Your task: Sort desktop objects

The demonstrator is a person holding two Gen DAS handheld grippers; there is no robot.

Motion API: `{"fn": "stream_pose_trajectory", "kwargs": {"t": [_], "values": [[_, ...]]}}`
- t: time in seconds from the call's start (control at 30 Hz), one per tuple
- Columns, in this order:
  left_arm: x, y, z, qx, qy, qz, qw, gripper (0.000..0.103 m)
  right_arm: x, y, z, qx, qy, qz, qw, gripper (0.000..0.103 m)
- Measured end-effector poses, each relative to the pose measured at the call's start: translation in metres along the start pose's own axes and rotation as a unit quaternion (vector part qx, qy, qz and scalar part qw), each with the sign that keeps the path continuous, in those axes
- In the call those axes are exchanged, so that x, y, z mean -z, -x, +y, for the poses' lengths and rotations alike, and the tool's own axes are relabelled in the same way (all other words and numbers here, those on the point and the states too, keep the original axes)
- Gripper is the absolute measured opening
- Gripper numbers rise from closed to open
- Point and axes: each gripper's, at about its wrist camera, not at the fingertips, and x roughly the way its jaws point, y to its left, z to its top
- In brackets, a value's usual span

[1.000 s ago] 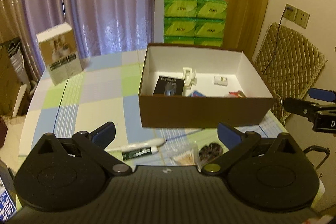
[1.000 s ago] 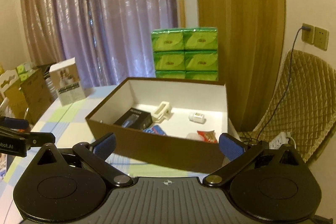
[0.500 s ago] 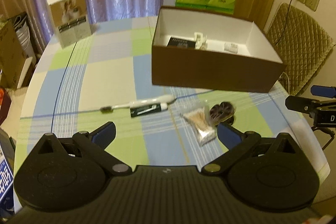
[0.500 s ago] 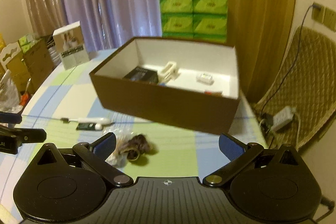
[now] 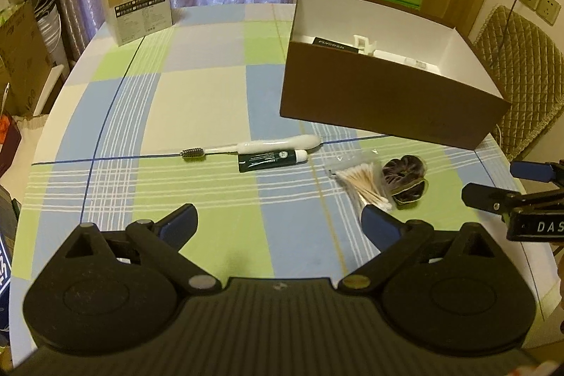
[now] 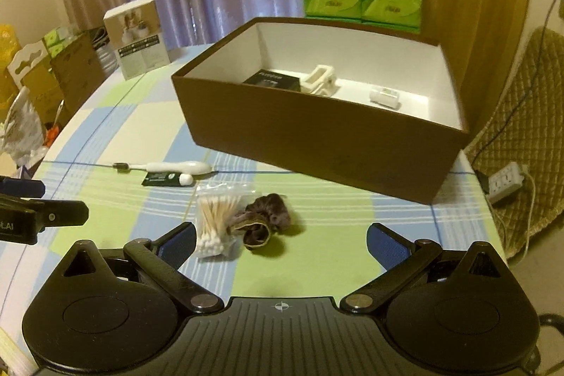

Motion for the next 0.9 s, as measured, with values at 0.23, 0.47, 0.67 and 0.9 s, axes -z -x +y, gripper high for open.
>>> {"fn": "stream_pose_trajectory", "kwargs": {"t": [0.23,0.47,0.67,0.9], "values": [[-0.005,-0.026,0.008,-0.003,0.01,0.014,0.9999,0.096,-0.002,-0.023,0.003,-0.008,0.003,0.013,1.0,0.082],[-0.014,-0.052,0.009,-0.003,0.01,0.025,0.9996,0.095,-0.004,-0.056,-0.001,-0.008,-0.01,0.032,0.999,0.069],[-0.02,-0.075,0.01,-0.005,0.013,0.037,0.9992,0.095,-0.004,-0.083,-0.003,-0.011,-0.006,0.054,0.998,0.059],[-0.023,-0.098,0.01,0.0,0.016,0.053,0.9985,0.095,-0.006,-0.105,-0.004,-0.01,0.001,0.069,0.998,0.057]]}}
